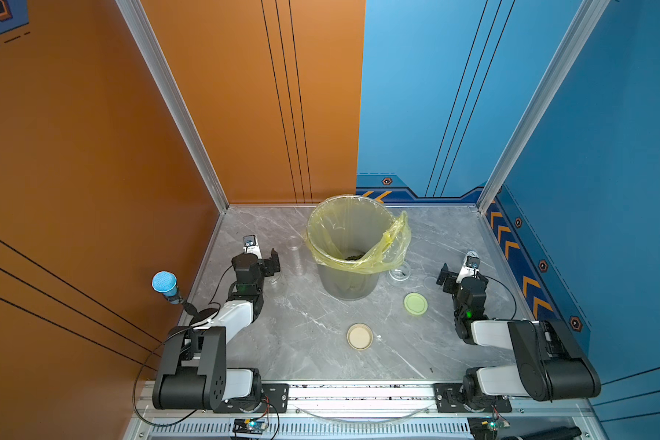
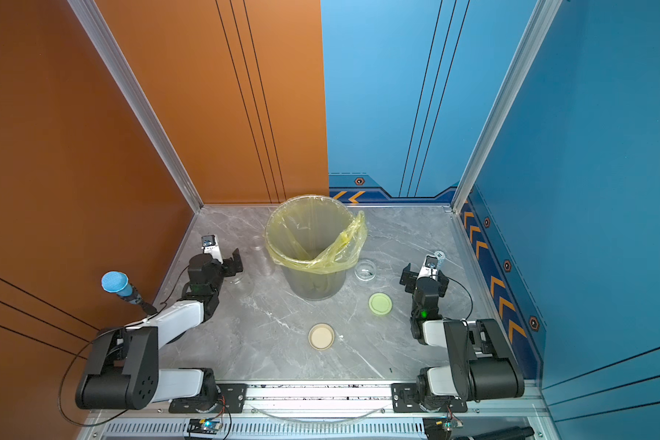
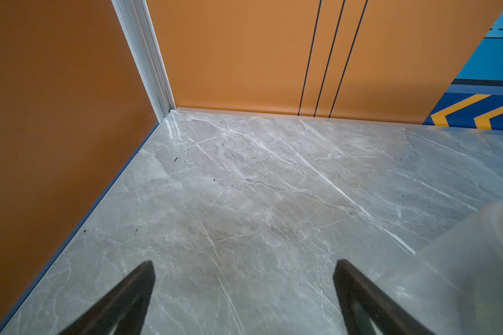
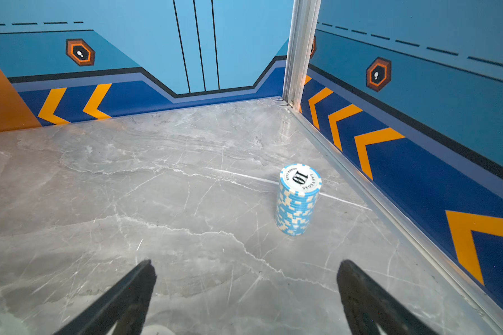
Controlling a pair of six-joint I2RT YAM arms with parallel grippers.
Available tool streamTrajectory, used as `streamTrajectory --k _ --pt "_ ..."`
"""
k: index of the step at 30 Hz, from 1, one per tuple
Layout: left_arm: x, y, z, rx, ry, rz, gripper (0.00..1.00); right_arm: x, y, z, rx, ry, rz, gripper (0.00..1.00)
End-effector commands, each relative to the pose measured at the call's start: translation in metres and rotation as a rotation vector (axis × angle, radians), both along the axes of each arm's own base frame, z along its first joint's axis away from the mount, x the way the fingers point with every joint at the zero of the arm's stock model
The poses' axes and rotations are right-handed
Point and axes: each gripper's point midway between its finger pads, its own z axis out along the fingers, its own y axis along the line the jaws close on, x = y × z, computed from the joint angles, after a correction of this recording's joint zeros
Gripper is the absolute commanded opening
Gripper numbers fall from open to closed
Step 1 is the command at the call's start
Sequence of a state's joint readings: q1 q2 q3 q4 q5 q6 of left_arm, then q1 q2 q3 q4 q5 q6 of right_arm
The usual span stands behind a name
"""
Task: Empty moldy tea leaves from jars
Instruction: Reset both arms
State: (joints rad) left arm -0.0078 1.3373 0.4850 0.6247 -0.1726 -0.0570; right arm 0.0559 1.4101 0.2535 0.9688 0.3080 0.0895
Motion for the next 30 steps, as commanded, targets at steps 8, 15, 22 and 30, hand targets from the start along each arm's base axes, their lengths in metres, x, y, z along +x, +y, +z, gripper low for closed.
streamTrajectory --k 8,15,22,30 --pt "-0.009 0.000 -0.026 0.028 0.055 0.001 0.98 0.009 0.005 0.003 -0.045 0.018 -0.015 1.00" --pt "-0.009 0.001 -0.027 0.022 0.046 0.002 0.97 0.011 0.012 0.001 -0.070 0.022 0.007 1.00" --pt "-0.012 0.002 -0.027 0.022 0.034 0.005 0.98 0.012 0.013 0.000 -0.074 0.025 0.009 1.00" --pt "-0.012 0.002 -0.027 0.021 0.031 0.004 0.98 0.012 0.013 0.000 -0.074 0.026 0.009 1.00"
